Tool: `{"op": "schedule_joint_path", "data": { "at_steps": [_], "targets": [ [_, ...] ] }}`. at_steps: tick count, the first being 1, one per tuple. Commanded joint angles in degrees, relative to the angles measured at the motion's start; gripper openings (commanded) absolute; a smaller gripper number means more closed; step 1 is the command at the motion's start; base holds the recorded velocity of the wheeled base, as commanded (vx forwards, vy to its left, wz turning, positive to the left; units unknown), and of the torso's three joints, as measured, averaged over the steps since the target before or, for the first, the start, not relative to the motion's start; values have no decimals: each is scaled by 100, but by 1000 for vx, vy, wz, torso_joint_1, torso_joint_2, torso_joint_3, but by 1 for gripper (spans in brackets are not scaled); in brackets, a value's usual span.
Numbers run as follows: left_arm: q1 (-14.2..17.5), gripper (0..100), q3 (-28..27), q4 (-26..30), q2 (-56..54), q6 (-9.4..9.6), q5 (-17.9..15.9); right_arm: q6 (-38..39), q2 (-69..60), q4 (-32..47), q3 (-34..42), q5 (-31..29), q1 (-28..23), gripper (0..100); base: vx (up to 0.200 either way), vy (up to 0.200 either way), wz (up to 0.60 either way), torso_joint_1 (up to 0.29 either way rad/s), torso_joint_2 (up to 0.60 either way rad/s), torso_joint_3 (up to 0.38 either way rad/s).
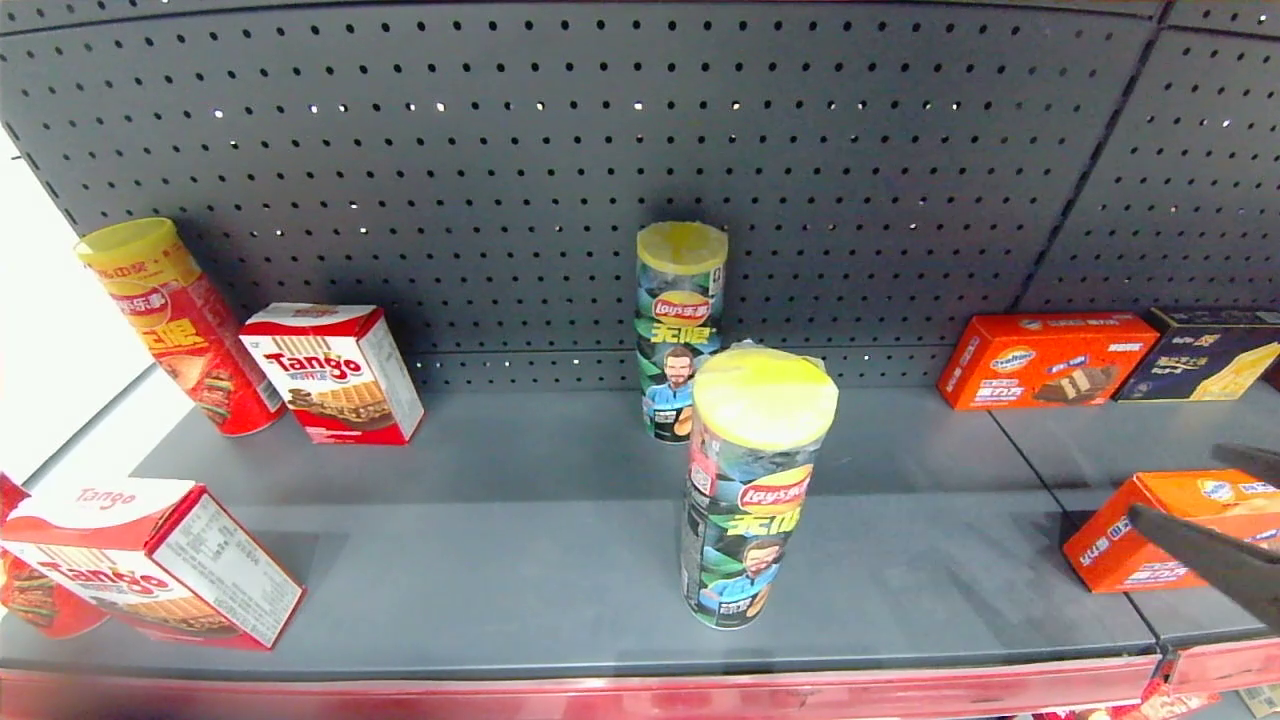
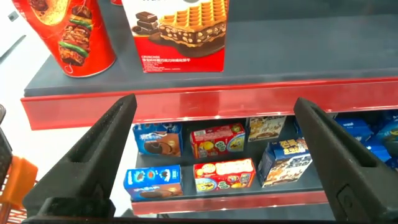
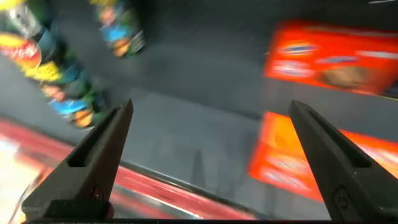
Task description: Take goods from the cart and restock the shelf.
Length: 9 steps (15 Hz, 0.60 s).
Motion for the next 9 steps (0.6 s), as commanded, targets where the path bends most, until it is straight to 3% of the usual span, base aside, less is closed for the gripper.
{"op": "schedule_joint_path", "data": {
  "at_steps": [1,9],
  "targets": [
    [5,100,0,-4,11,-7,5,-102,1395,-474,-105,25,502,100,0,0,0,0,0,0],
    [-4,100,0,5,11,-25,-56,-173,2169,-597,-351,-19,1047,100,0,0,0,0,0,0]
  ]
}}
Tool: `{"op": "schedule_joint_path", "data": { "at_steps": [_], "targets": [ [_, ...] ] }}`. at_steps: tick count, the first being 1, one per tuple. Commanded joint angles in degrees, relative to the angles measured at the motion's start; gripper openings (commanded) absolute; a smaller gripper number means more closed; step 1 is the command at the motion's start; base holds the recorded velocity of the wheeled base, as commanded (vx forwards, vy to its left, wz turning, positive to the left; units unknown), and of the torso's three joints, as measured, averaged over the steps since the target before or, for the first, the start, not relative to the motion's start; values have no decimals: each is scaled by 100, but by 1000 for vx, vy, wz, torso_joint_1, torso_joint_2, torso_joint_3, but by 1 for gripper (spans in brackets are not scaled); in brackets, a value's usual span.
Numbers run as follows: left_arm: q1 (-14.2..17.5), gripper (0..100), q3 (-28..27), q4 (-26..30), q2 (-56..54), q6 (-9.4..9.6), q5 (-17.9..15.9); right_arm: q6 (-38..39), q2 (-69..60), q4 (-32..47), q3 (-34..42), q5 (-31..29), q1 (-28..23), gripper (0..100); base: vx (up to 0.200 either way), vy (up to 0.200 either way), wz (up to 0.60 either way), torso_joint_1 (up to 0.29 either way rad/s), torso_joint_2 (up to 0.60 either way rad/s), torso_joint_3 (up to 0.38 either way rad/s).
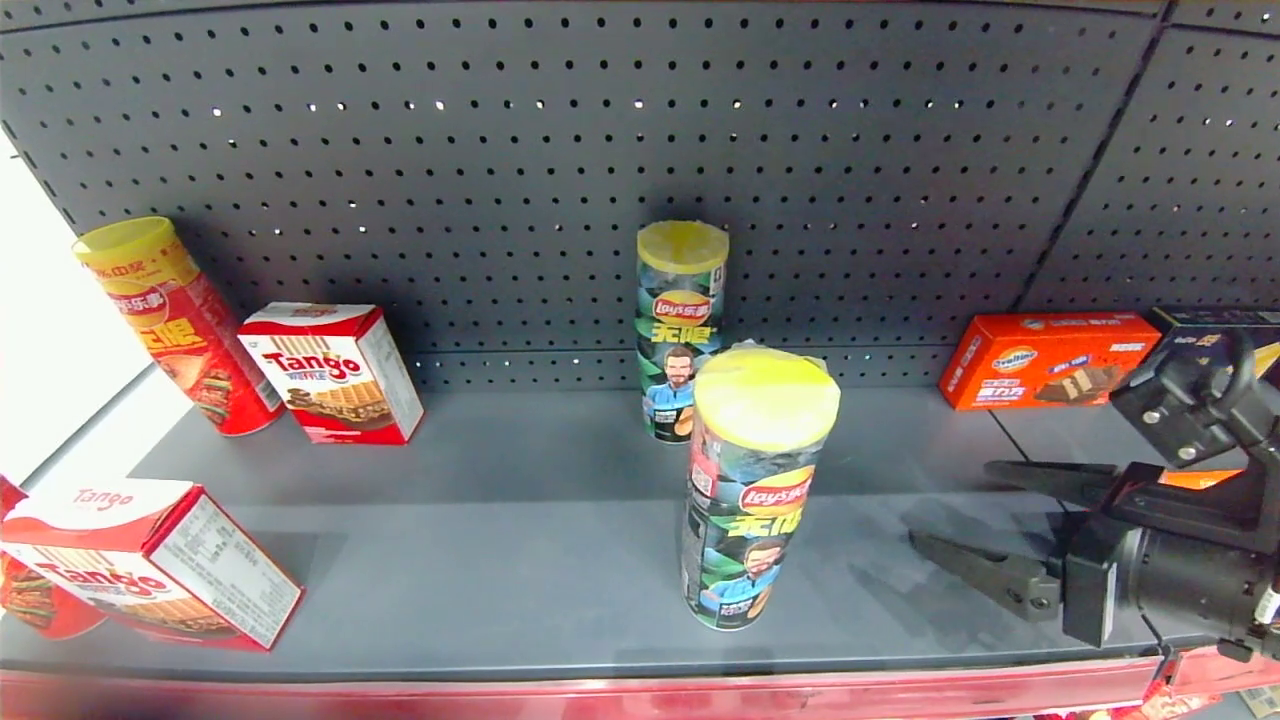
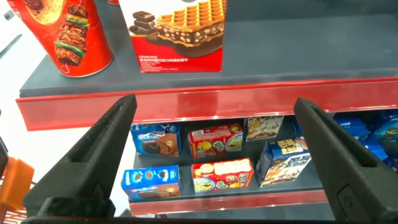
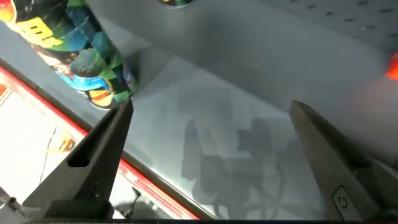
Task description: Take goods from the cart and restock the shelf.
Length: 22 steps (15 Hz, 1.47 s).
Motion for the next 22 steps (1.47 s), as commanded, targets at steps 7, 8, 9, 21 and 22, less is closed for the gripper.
{"op": "schedule_joint_path", "data": {
  "at_steps": [7,8,9,21,22],
  "targets": [
    [10,100,0,-8,11,-1,-6,-2,717,3,-491,-88,430,100,0,0,0,0,0,0],
    [10,100,0,-8,11,-1,-6,-2,875,3,-658,-168,509,100,0,0,0,0,0,0],
    [1,100,0,-8,11,-1,-6,-2,945,3,-720,-176,536,100,0,0,0,0,0,0],
    [1,100,0,-8,11,-1,-24,-2,1349,-23,-895,-185,773,100,0,0,0,0,0,0],
    [10,100,0,1,11,-1,-24,-11,1376,-23,-904,-185,799,100,0,0,0,0,0,0]
  ]
}}
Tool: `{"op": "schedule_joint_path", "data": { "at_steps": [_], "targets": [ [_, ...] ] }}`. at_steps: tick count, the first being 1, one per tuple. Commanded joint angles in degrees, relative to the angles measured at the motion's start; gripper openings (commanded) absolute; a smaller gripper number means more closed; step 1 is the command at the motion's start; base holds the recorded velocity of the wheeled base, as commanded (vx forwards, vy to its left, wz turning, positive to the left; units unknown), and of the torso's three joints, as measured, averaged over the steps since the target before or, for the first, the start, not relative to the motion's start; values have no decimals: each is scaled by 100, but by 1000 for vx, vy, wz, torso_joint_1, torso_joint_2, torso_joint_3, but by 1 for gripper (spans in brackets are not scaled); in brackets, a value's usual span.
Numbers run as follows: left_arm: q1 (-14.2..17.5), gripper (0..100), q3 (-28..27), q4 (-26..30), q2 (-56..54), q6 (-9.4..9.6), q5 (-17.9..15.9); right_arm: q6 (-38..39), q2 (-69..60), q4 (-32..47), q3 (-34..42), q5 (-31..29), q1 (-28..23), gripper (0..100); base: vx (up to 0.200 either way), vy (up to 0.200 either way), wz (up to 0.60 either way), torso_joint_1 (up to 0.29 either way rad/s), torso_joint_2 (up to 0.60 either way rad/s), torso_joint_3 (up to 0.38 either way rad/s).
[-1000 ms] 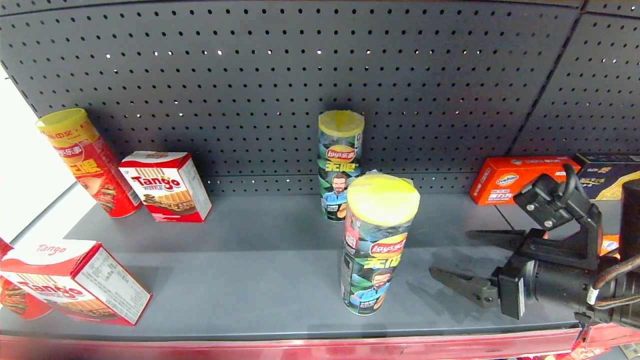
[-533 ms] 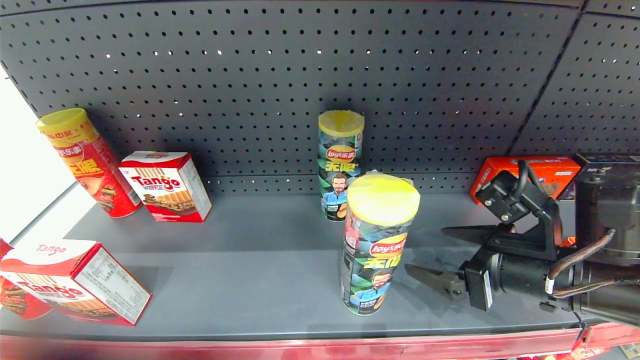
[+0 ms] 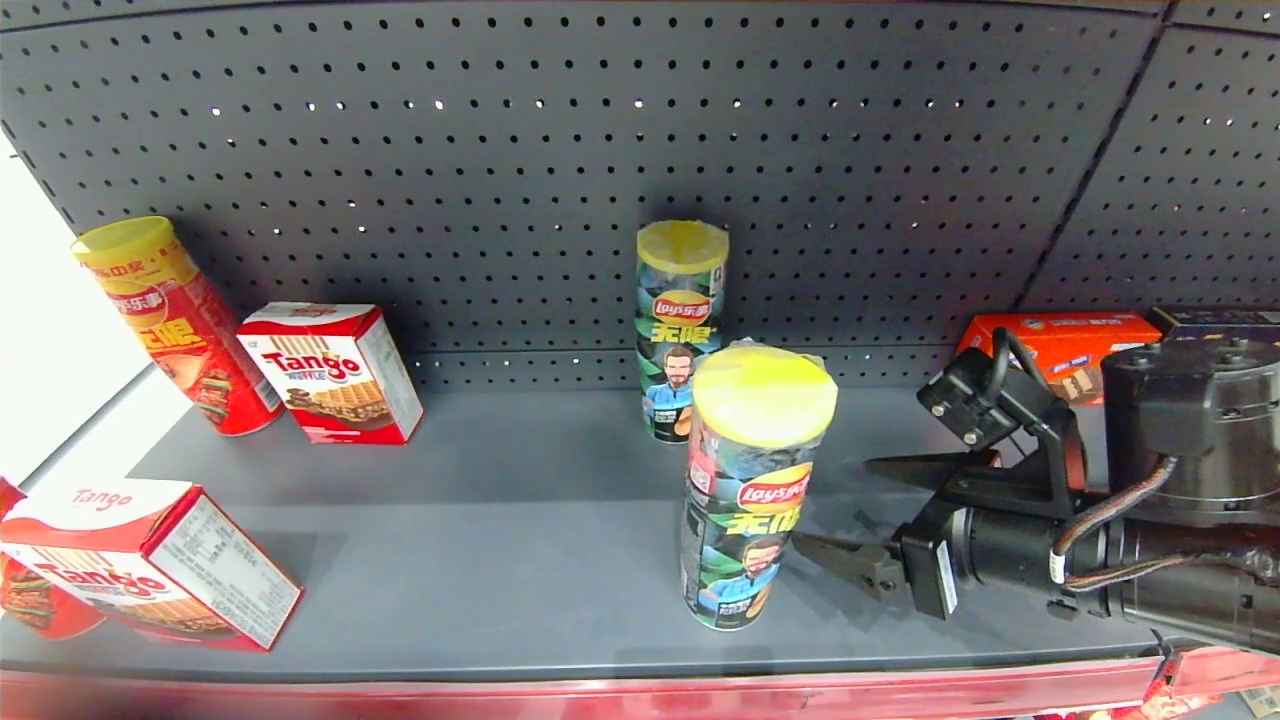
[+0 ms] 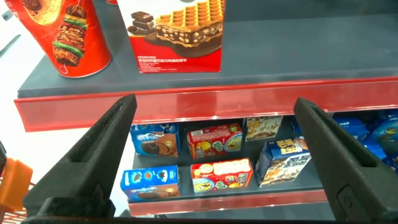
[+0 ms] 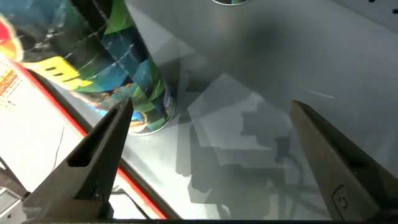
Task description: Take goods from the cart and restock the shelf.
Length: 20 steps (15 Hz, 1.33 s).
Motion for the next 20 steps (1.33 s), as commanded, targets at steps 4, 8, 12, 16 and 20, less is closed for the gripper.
{"op": "schedule_joint_path", "data": {
  "at_steps": [4,8,12,16,20],
  "targets": [
    [1,100,0,2,8,-1,-2,-12,37,-10,7,1,154,100,0,0,0,0,0,0],
    [1,100,0,-7,8,-1,-2,-241,37,-2,51,10,154,100,0,0,0,0,0,0],
    [10,100,0,-7,8,-1,-2,-232,-15,-10,60,10,4,100,0,0,0,0,0,0],
    [1,100,0,2,8,-9,-2,-241,116,-10,-11,10,48,100,0,0,0,0,0,0],
    [1,100,0,2,8,-9,-11,-249,169,-45,-2,10,180,100,0,0,0,0,0,0]
  ]
}}
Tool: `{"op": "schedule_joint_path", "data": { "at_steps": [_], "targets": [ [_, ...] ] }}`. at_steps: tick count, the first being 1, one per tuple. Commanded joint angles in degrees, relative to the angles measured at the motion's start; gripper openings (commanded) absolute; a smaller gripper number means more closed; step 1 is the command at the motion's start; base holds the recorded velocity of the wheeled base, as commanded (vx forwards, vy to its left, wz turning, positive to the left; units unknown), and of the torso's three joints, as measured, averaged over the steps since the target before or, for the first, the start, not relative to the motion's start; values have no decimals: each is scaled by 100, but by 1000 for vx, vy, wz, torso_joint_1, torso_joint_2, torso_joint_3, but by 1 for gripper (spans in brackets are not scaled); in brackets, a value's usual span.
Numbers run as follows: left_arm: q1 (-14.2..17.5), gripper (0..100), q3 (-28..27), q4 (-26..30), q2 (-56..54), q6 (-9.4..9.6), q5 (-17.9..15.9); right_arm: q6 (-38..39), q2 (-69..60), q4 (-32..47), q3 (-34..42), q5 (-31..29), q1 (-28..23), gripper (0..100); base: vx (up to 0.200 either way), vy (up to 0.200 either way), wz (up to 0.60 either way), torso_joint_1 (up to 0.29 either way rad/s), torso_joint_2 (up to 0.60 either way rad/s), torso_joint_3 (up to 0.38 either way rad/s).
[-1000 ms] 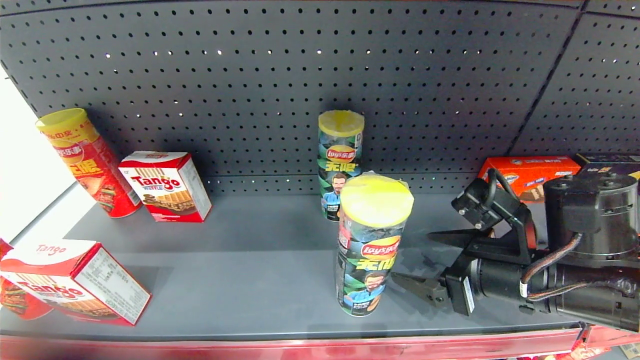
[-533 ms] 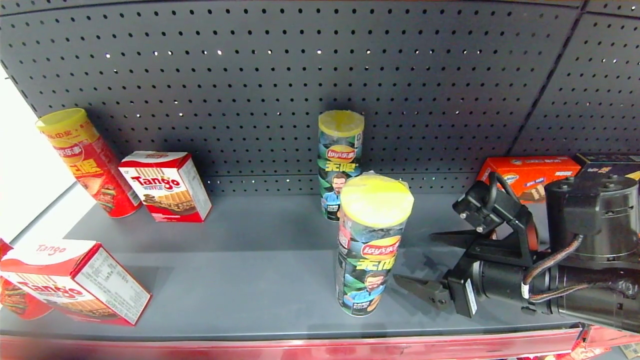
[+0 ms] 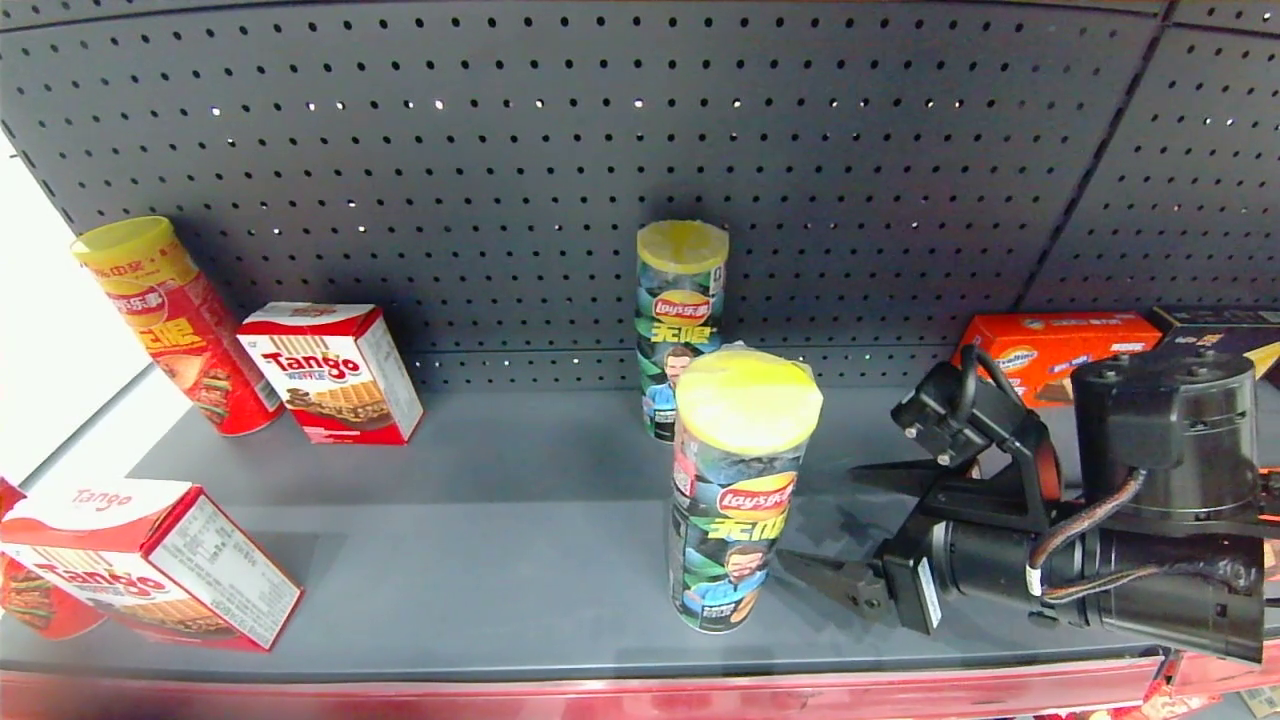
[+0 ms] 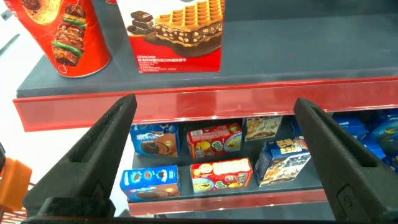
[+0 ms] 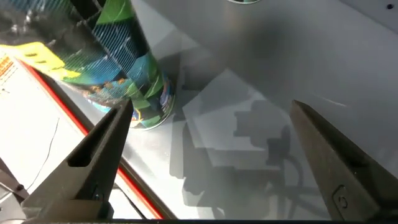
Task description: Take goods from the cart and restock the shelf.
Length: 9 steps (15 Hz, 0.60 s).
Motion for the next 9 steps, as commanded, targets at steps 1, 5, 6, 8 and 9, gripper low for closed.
{"op": "schedule_joint_path", "data": {
  "at_steps": [1,5,6,8,9],
  "targets": [
    [1,100,0,1,8,-1,3,6,25,-8,3,-3,29,100,0,0,0,0,0,0],
    [1,100,0,1,8,-1,3,6,-1,-16,47,-3,-6,100,0,0,0,0,0,0],
    [1,100,0,1,8,-1,3,6,-1,-25,47,6,-15,100,0,0,0,0,0,0],
    [1,100,0,1,8,-1,3,6,43,-87,-41,6,-120,100,0,0,0,0,0,0],
    [1,100,0,1,8,-1,3,6,78,-87,-76,6,-103,100,0,0,0,0,0,0]
  ]
}}
